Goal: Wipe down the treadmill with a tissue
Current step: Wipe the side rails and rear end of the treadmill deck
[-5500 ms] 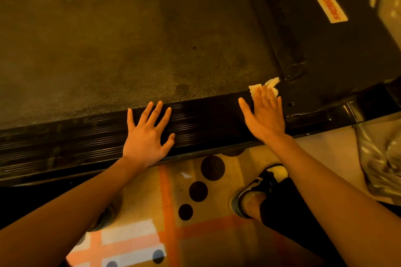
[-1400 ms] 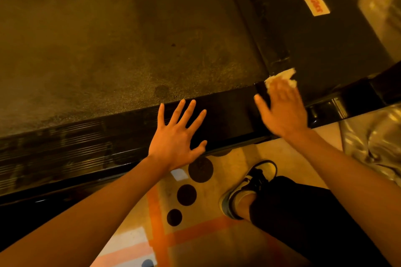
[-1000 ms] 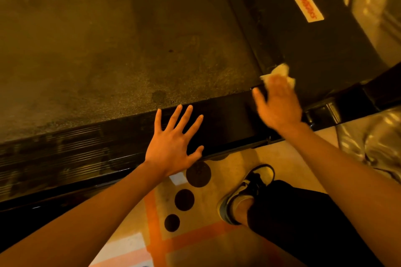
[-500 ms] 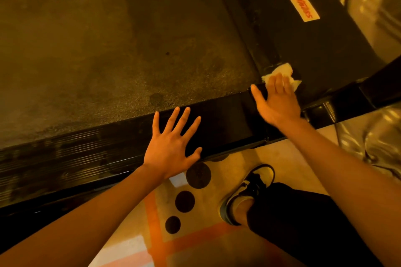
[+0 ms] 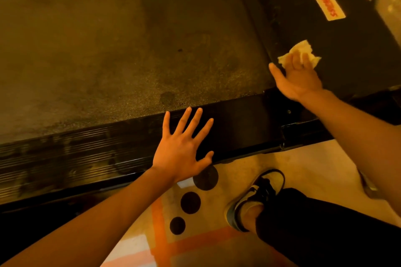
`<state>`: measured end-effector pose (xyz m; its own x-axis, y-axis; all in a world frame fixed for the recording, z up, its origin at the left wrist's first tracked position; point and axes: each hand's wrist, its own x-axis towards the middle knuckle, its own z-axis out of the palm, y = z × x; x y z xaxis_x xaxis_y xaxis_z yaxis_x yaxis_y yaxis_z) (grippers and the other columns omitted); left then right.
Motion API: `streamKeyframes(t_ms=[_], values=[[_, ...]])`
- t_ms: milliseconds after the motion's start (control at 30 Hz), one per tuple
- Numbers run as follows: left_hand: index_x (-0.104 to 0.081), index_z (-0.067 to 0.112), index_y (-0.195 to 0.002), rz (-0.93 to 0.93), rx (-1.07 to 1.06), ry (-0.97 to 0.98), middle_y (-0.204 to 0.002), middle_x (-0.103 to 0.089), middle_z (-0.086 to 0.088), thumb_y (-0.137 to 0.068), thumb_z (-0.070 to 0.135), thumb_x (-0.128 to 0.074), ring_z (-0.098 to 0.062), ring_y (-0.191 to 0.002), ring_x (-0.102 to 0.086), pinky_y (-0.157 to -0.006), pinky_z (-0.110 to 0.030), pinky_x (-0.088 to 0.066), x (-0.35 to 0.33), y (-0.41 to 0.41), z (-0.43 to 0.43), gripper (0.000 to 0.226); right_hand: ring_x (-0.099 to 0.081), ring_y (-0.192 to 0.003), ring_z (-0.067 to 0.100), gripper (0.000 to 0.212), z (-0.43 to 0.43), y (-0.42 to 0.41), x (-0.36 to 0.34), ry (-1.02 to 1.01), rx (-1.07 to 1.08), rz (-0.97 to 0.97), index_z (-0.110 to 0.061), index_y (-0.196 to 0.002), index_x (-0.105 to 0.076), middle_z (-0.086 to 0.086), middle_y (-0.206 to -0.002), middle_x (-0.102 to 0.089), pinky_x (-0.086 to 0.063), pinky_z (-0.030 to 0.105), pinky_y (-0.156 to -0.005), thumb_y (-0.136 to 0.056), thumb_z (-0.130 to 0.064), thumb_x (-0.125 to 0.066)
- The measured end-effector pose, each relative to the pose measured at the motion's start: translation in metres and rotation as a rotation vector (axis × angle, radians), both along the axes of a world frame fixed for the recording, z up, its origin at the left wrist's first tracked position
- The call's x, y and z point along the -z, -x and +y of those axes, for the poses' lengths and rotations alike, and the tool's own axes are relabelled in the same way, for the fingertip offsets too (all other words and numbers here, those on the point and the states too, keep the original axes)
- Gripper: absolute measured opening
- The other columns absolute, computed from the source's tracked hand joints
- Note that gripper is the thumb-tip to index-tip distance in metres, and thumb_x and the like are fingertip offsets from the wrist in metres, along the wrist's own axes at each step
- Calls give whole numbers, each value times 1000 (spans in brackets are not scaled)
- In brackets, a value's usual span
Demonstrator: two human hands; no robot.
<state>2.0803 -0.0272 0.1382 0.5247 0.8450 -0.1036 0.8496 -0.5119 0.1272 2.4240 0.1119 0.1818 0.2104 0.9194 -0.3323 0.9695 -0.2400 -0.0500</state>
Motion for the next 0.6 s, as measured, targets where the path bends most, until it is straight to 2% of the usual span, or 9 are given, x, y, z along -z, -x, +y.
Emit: streamKeyframes(t_ms=[67,167,267,400,467,533,600], values=[[-10,33,-166,1,5,8,-174,-4,-6,-97,74,-24,-31,-160,4,-121,-72,0,-1,0,0,82,5,-160,33,96,-12,1,-2,9,-106,-16,-9,-166,-7,13,-174,0,-4,53,-129,-97,-77,-8],[-11,33,-166,6,7,6,-174,-4,-6,-97,75,-24,-31,-160,4,-121,-72,-1,-1,1,0,82,6,-160,26,107,-50,-5,0,20,-282,-106,-11,-165,-10,10,-174,-2,-6,50,-130,-89,-84,6],[-14,33,-166,6,6,2,-174,-8,-7,-97,74,-25,-32,-160,0,-120,-73,-4,-1,-1,-1,81,14,-159,24,118,-29,-9,4,13,-239,-125,-11,-166,-2,9,-174,7,-1,50,-130,-80,-90,16],[-14,32,-166,4,2,-8,-174,-7,-6,-97,74,-28,-32,-160,1,-120,-73,-5,0,0,-1,82,14,-159,26,117,29,4,12,10,-321,-177,-14,-166,-3,7,-174,7,2,51,-128,-79,-90,17],[-13,33,-166,9,-4,7,-174,-5,-6,-97,74,-27,-31,-160,3,-120,-72,-4,0,0,0,82,12,-159,26,125,51,10,12,28,-352,-202,-16,-166,-6,6,-174,5,2,51,-129,-71,-91,25],[-12,34,-166,14,-5,5,-174,-5,-6,-97,74,-27,-31,-160,3,-120,-72,-4,0,-1,1,82,13,-159,26,128,58,14,6,60,-334,-197,-16,-166,-4,6,-174,7,6,49,-126,-68,-92,26],[-14,33,-166,16,-5,6,-174,-7,-6,-97,74,-27,-32,-160,1,-120,-73,-6,-1,0,0,82,14,-159,24,123,40,13,2,91,-319,-165,-16,-166,0,7,-174,9,9,45,-124,-72,-92,22]])
